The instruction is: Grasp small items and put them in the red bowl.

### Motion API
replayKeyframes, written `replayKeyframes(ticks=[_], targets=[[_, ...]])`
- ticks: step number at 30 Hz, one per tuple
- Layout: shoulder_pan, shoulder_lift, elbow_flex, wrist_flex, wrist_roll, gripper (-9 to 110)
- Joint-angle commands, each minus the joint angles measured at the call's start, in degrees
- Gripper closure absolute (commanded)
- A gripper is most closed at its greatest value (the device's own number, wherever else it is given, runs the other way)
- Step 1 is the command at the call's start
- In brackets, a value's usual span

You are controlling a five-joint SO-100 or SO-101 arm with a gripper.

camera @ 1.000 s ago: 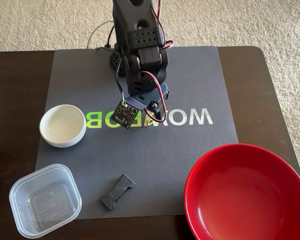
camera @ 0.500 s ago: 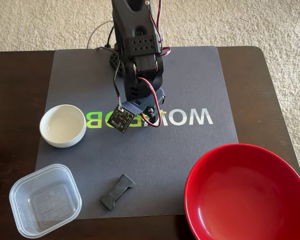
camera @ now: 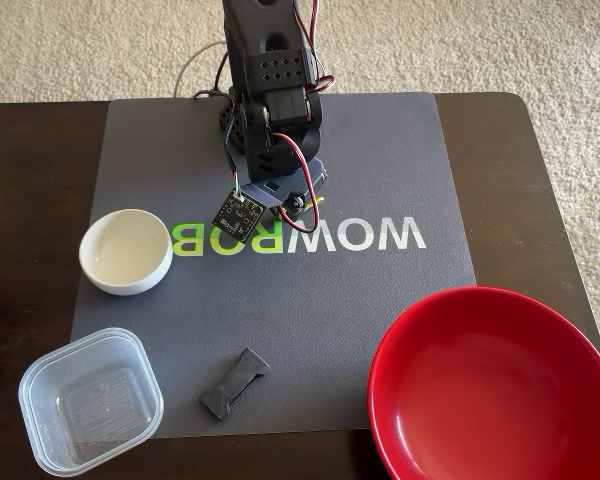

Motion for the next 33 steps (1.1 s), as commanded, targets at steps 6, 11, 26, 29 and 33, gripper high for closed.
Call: replayKeyframes(ticks=[6, 11, 26, 29, 33], targets=[[0.5, 5.5, -2.5, -0.2, -2.5, 101], [-1.1, 9.8, -14.5, 2.2, -3.8, 102], [-15.8, -46.1, -104.6, 17.7, -18.6, 102], [-17.3, -60.3, -125.9, 22.8, -19.2, 102], [-17.8, -73.8, -141.9, 22.4, -20.1, 102]])
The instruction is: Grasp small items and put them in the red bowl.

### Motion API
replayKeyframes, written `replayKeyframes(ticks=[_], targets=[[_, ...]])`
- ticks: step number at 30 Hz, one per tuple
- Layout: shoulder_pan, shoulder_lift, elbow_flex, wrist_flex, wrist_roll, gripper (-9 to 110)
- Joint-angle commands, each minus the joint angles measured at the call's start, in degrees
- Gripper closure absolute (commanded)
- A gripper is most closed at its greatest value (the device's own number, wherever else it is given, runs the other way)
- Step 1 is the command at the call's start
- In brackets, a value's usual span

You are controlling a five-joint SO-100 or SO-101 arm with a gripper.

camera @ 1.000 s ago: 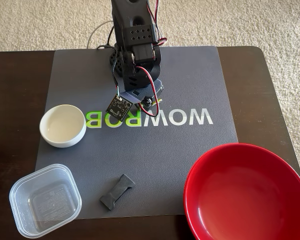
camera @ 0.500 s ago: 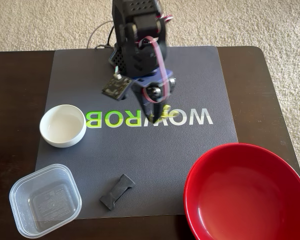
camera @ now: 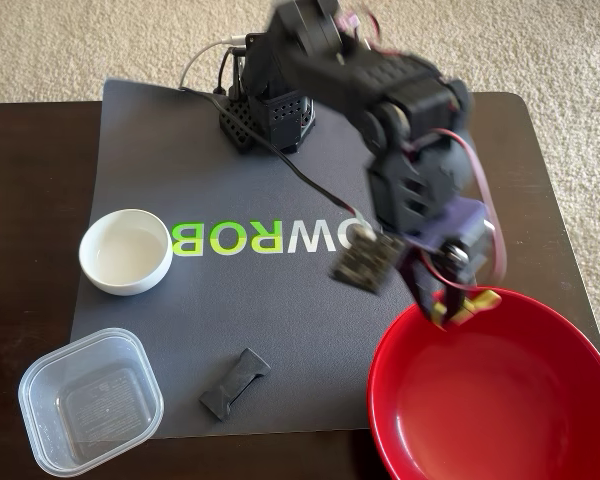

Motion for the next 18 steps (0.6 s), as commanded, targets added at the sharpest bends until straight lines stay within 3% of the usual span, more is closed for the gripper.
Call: replayKeyframes(ticks=[1, 2, 5, 9, 18], targets=[[-1.2, -11.6, -21.3, 0.2, -0.9, 102], [-1.1, -14.9, -24.4, 0.2, -1.1, 102], [-1.1, -20.4, -26.8, 0.7, -1.5, 81], [0.2, -22.7, -26.8, 1.8, -4.0, 68], [8.0, -6.7, -25.8, 17.8, -16.3, 67]])
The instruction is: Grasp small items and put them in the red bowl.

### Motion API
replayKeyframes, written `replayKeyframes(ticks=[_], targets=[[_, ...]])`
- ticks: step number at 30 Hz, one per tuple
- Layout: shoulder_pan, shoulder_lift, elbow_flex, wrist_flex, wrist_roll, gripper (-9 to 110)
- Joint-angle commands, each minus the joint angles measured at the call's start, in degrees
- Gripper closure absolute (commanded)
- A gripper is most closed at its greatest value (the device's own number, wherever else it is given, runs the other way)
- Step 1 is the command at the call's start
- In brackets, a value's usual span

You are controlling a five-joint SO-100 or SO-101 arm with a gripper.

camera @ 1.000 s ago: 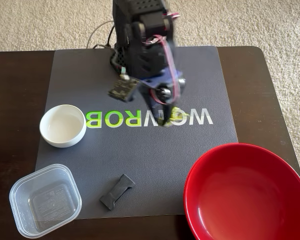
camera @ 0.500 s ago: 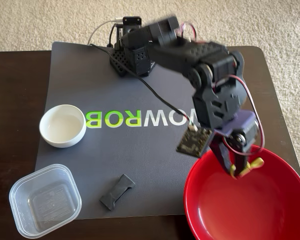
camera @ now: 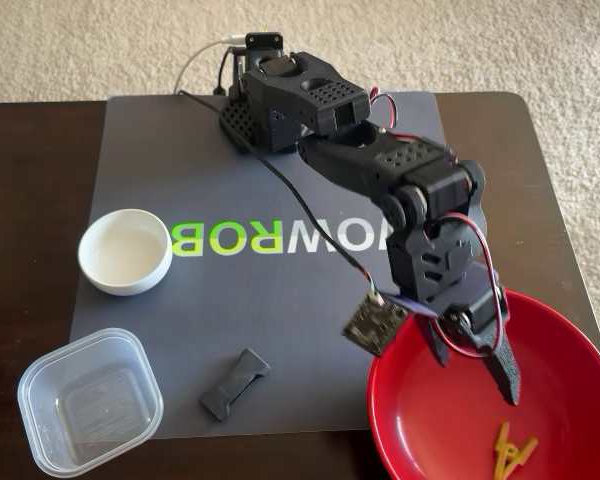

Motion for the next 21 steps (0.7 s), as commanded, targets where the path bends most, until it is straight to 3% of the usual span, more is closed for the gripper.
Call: replayKeyframes(ticks=[1, 5, 11, 21], targets=[[9.7, 16.9, 6.9, 4.7, -6.3, 67], [25.3, 28.5, 23.2, 4.7, -11.7, 70], [45.1, 24.3, 30.2, 4.7, -11.3, 71], [55.0, 13.9, 29.2, 4.3, -11.8, 75]])
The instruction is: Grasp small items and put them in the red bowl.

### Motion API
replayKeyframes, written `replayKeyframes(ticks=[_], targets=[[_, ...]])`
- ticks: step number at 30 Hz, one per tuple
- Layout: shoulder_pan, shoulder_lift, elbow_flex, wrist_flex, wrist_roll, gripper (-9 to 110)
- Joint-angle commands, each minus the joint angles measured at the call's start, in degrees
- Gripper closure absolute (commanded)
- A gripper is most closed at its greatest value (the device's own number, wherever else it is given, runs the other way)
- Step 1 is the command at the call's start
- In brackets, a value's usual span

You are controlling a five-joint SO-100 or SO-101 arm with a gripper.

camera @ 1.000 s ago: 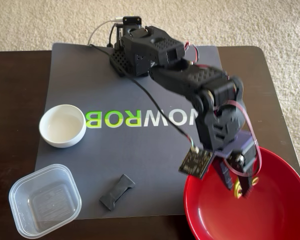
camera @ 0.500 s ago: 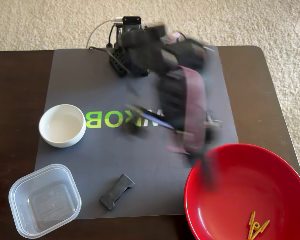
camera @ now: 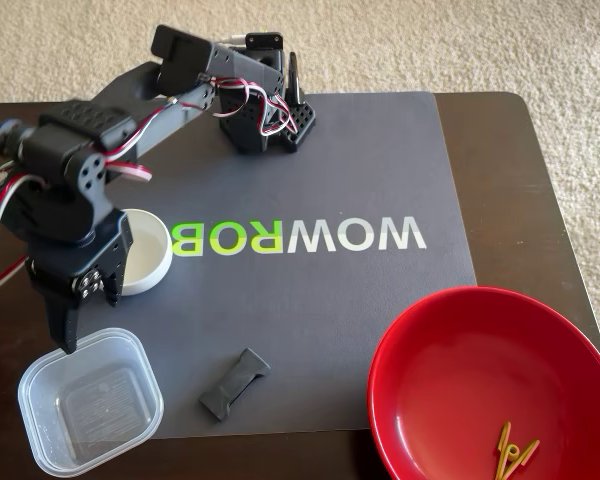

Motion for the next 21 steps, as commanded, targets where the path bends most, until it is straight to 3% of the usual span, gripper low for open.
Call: replayKeyframes(ticks=[1, 16, 21], targets=[[1.8, -1.8, -2.6, 0.0, -0.2, 75], [0.5, -20.7, -23.8, 0.1, 6.3, 80], [0.0, -23.2, -25.4, 0.1, 7.1, 101]])
